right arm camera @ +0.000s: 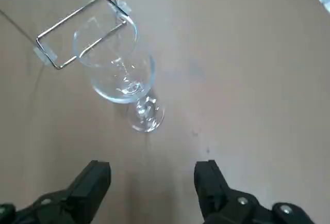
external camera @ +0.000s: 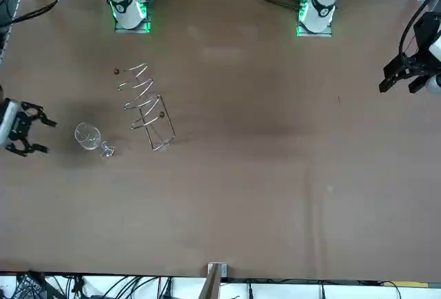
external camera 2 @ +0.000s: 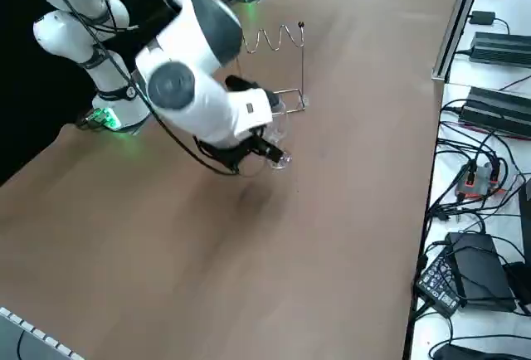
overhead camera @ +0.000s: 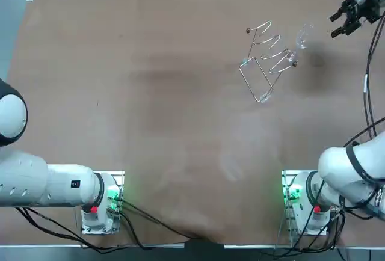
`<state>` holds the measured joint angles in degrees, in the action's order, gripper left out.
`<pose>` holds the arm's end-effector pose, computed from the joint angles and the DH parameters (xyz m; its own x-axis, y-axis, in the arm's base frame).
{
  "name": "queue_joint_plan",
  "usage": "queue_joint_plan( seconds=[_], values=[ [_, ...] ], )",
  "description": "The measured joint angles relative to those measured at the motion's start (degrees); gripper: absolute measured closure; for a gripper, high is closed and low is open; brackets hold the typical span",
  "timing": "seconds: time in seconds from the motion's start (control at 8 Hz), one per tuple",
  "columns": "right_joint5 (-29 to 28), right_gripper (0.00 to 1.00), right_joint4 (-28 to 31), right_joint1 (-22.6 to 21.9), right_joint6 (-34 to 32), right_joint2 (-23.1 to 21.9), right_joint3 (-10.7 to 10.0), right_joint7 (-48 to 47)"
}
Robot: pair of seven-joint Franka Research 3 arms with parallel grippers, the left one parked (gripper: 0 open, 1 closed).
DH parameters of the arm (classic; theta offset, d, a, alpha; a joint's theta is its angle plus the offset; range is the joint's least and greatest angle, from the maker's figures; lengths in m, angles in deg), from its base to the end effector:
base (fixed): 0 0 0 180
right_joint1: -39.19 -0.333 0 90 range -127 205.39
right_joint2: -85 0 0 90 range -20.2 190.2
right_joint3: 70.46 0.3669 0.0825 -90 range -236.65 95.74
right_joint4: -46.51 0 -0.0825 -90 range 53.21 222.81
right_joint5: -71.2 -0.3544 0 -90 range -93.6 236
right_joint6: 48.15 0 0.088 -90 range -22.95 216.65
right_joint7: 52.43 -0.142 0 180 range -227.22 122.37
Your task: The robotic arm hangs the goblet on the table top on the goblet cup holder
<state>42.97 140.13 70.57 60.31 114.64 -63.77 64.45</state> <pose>0.6085 -0.2354 0.3414 0.1772 0.8291 0.5303 0.9832 -0.1725 -0.0589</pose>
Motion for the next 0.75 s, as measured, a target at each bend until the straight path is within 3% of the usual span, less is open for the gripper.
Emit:
queue_joint_plan(
  seconds=[0.38, 0.75],
  values=[
    [-5.95, 0.0, -2.92, 0.61, 1.71, 8.12, -0.02, 11.47],
    [-11.06, 0.0, -3.28, 0.59, 2.41, 13.02, 0.36, 14.95]
  ],
)
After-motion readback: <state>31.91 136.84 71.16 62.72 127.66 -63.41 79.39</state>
